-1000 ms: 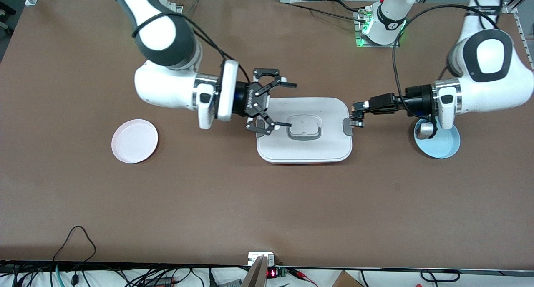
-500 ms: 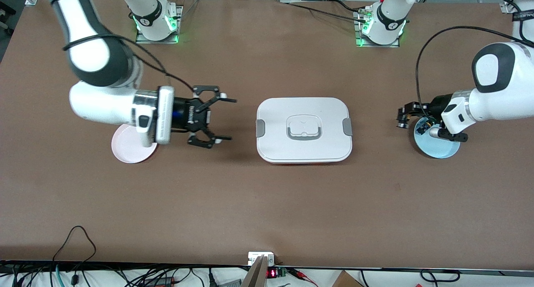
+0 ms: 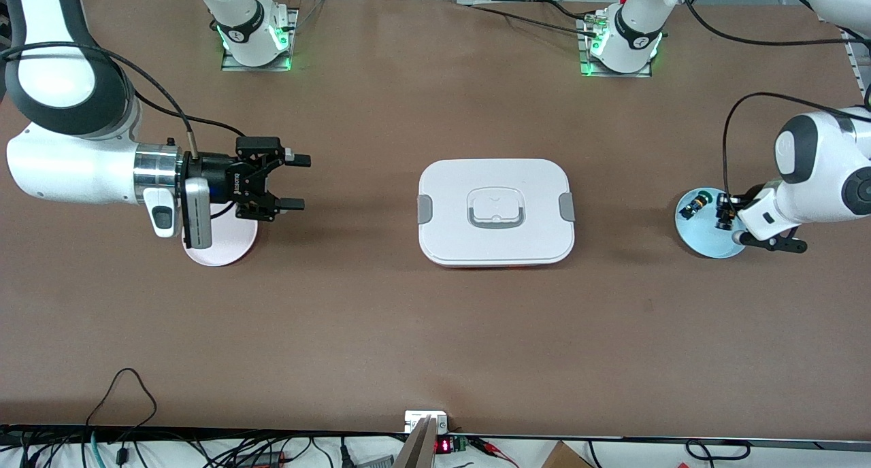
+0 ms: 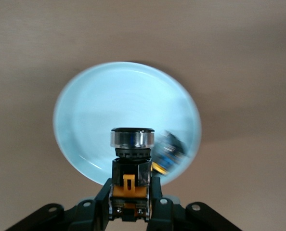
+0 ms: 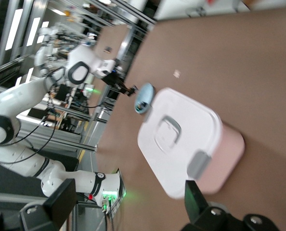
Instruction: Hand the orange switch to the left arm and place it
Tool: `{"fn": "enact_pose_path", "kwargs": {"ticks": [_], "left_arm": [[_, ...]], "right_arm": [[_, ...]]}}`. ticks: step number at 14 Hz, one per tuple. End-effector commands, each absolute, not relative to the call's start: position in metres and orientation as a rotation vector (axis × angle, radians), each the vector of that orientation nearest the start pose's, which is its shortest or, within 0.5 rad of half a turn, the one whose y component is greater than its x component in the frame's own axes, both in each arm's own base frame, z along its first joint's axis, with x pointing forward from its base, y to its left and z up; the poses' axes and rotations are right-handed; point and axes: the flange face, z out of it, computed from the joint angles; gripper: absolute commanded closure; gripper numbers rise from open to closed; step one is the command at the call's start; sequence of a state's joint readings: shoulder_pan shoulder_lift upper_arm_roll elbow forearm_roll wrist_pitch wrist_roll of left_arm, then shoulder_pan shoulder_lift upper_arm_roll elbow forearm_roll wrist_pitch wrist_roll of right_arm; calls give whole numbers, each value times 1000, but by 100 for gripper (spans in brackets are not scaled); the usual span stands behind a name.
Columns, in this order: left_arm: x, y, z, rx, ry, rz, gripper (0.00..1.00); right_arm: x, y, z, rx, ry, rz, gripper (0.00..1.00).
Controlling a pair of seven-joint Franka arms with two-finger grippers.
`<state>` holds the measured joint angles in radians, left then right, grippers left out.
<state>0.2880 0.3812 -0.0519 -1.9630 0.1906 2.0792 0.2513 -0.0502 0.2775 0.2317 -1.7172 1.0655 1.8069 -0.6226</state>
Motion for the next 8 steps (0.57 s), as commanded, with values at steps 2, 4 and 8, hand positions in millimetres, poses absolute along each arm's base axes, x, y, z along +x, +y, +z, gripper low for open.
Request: {"fn": "enact_pose_path", "kwargs": {"ticks": [2,4,8], "left_arm": [[585,164,238,-2984,97,428,100],[584,164,230,-2977,89,429,100],[577,171,210,-2978,83,421,100]], "right_arm": [[601,160,468,-2323,-209,145,0],[597,150,468,-2504,-55,291,0],[589,114,474,-3062,-99,397,0]]}}
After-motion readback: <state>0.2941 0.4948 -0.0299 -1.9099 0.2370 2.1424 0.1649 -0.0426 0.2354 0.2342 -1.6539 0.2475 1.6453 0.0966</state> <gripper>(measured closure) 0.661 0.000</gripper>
